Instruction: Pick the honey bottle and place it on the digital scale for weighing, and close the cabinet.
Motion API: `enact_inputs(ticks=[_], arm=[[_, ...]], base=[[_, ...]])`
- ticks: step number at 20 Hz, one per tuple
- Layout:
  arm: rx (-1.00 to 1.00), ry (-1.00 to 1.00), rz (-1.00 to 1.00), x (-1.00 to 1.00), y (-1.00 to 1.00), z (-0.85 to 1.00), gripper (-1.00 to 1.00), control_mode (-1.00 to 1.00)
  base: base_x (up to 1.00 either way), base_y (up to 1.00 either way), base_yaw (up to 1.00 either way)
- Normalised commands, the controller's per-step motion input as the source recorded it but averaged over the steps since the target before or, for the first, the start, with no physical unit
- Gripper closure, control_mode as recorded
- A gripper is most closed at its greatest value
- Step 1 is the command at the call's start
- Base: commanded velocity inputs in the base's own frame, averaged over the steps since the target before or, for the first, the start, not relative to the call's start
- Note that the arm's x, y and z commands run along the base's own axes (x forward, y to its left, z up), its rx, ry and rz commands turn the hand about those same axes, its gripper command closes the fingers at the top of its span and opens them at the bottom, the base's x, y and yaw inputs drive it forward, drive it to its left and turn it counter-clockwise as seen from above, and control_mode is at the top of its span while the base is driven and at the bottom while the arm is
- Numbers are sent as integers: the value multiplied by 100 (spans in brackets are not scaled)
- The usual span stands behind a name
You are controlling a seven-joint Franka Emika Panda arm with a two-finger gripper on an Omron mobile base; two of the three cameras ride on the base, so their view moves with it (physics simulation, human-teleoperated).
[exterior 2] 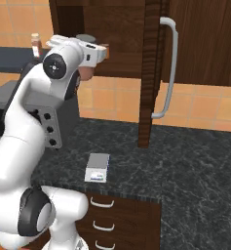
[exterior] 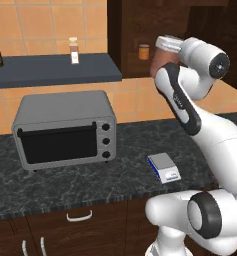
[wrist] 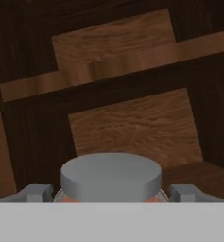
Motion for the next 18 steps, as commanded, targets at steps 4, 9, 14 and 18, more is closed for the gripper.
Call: enact_inputs(ticks=[4,9,14,18], arm=[[4,10,-20,-96,0,-30,100,-100],[0,6,2,-36,0,-65,100,-100],[-5,7,28,0,0,-55,100,-100],[-17,6,35,20,1,-75,100,-100]], base=[[0,0,0],[0,0,0],[0,0,0],[0,0,0]])
